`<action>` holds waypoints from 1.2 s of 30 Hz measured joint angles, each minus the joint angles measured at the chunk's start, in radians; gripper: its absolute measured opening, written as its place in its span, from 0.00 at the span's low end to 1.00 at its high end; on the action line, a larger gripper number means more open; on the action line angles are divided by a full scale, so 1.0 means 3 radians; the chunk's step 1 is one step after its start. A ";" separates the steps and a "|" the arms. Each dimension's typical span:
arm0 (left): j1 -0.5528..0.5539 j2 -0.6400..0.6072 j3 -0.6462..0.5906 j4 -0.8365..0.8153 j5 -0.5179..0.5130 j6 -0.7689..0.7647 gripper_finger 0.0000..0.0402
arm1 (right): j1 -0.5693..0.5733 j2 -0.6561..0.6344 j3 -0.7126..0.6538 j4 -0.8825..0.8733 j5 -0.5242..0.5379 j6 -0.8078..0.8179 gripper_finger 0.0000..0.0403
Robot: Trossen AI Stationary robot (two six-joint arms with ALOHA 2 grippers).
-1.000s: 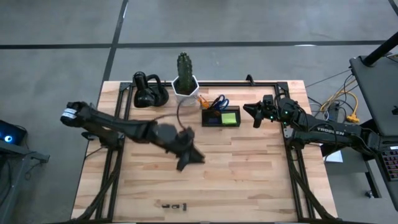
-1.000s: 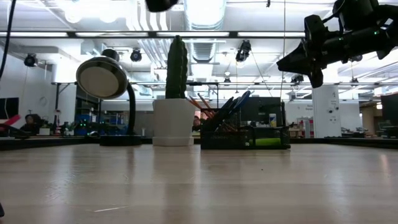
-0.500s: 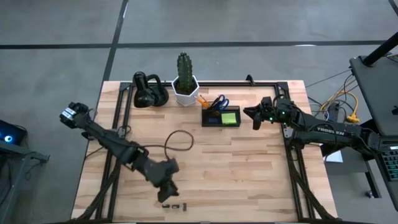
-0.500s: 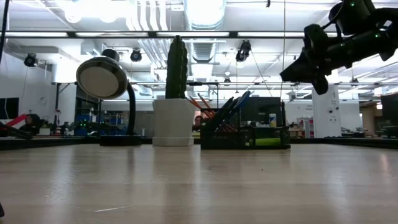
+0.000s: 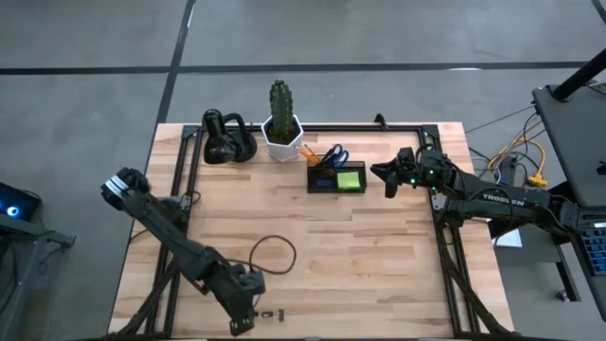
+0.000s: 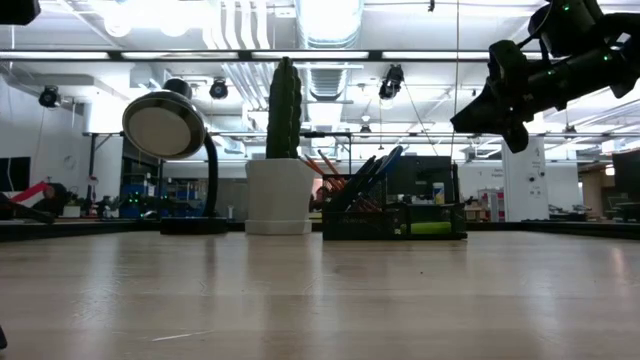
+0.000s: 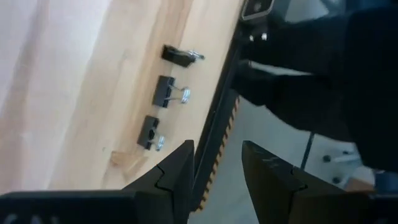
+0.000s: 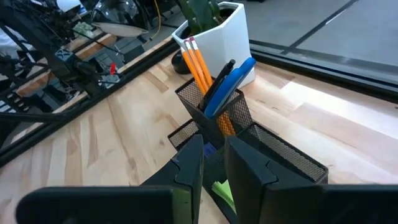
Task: Pick and place office supplies into organizer
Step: Put the left binder clip into the bottom section of the desk organizer
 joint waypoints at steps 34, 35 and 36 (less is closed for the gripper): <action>-0.0157 0.0702 0.0134 -0.0321 -0.0065 0.0096 0.29 | 0.0000 0.0000 0.0000 -0.0019 0.0006 -0.0021 0.14; -0.0157 0.0702 0.0134 -0.0314 -0.0065 0.0097 0.29 | 0.0000 0.0001 0.0000 -0.0019 0.0006 -0.0031 0.14; -0.0157 0.0702 0.0134 -0.0305 -0.0064 0.0096 0.29 | 0.0000 0.0000 -0.0001 -0.0019 0.0005 -0.0046 0.14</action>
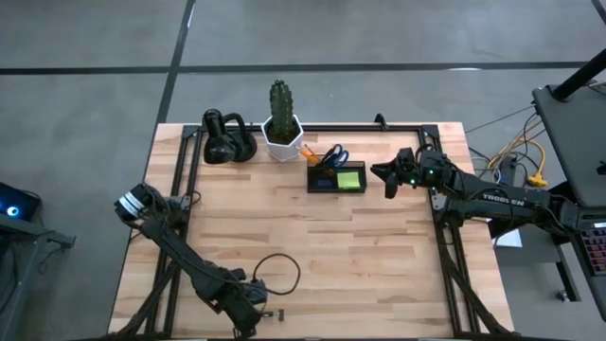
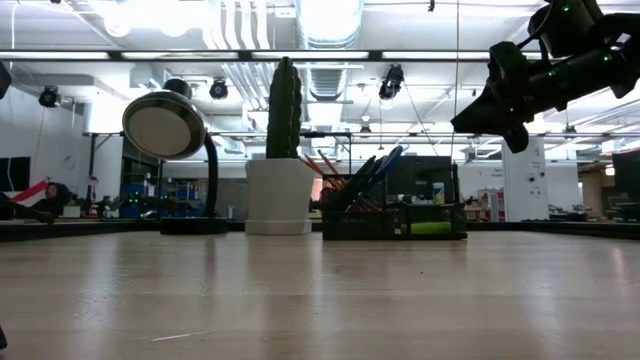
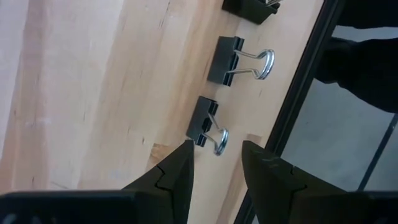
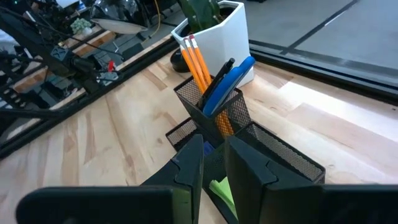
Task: Pick and place office supplies into organizer
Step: Put the left binder clip into the bottom section of the desk organizer
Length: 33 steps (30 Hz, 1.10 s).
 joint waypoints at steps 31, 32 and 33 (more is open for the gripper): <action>0.0002 0.0122 -0.0056 0.0275 0.0027 0.0008 0.13 | 0.0000 0.0001 -0.0009 -0.0057 -0.0004 -0.0119 0.14; 0.0002 0.0121 -0.0056 0.0272 0.0027 0.0006 0.11 | 0.0000 0.0001 -0.0009 -0.0057 -0.0004 -0.0119 0.14; 0.0002 0.0121 -0.0056 0.0272 0.0028 0.0006 0.09 | 0.0000 0.0001 -0.0009 -0.0057 -0.0004 -0.0119 0.14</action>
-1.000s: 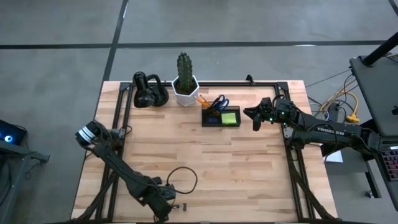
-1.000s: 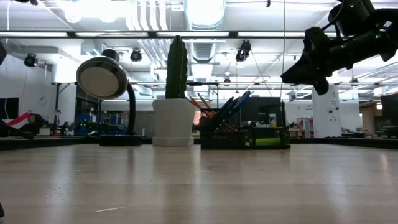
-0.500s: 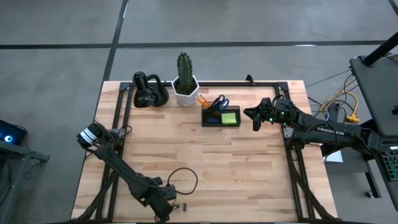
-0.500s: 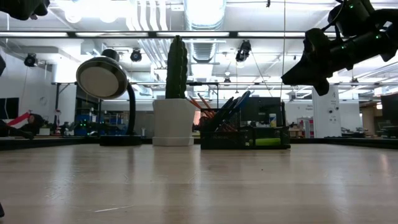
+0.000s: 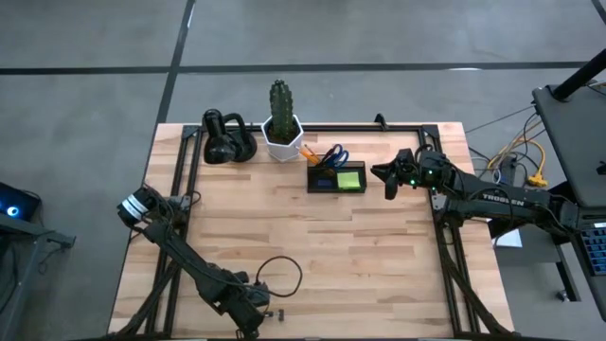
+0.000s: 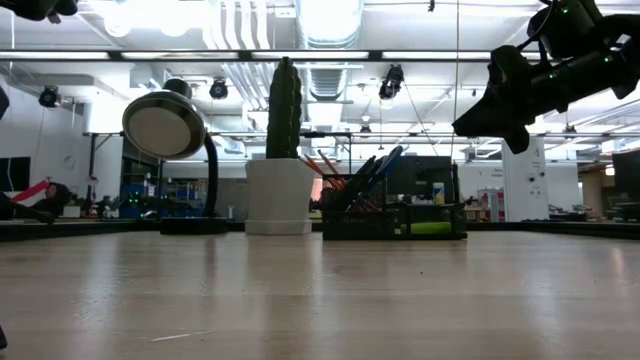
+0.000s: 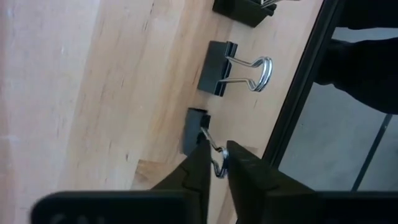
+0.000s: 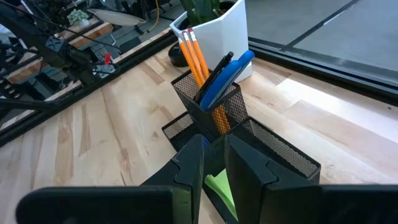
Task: Pick and place office supplies into organizer
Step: Put the left binder clip into the bottom section of the desk organizer
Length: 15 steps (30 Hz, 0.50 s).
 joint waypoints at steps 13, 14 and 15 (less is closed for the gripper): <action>0.0005 -0.0016 -0.0008 -0.0042 0.0097 0.0000 0.00 | 0.0000 0.0000 -0.0001 0.0001 0.0001 -0.0001 0.14; 0.0006 -0.0023 -0.0006 -0.0075 0.0152 0.0001 0.00 | 0.0000 0.0000 -0.0001 0.0000 0.0001 -0.0001 0.14; 0.0006 -0.0035 -0.0007 -0.0113 0.0200 0.0002 0.00 | -0.0001 0.0000 -0.0001 0.0001 0.0001 -0.0001 0.14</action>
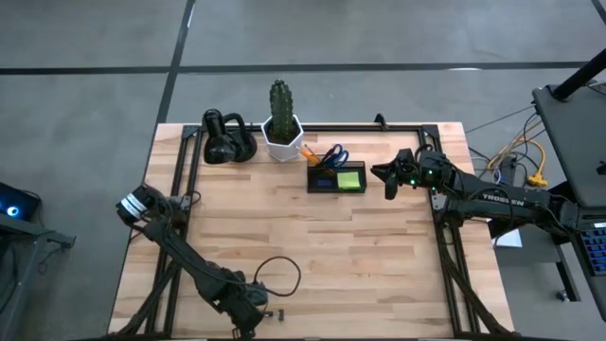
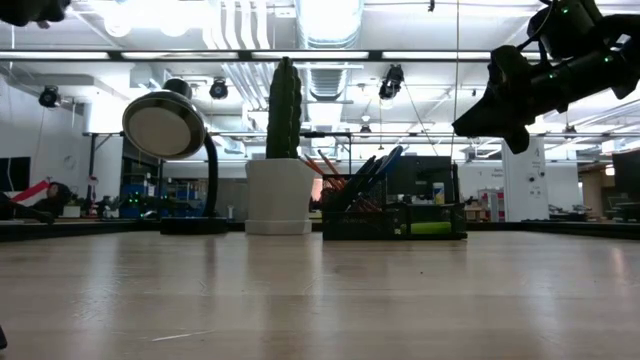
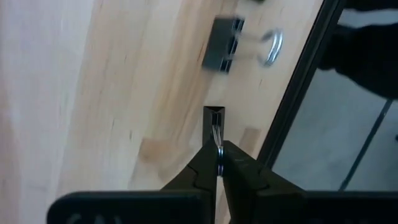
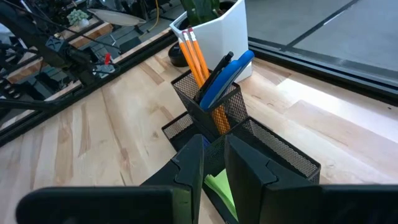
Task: Pick and place office supplies into organizer
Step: Put the left binder clip into the bottom section of the desk organizer
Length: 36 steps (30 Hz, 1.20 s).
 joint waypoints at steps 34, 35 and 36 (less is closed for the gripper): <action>0.2063 -0.0676 0.0268 -0.0424 -0.0314 0.2386 0.00 | 0.0000 0.0000 -0.0001 0.0000 -0.0003 0.0023 0.14; 0.2158 -0.0669 0.0304 -0.0394 -0.0317 0.2480 0.00 | 0.0000 0.0000 -0.0001 0.0000 -0.0003 0.0017 0.14; 0.2250 -0.0656 0.0339 -0.0342 -0.0324 0.2557 0.00 | 0.0000 0.0000 -0.0001 0.0000 -0.0003 0.0012 0.14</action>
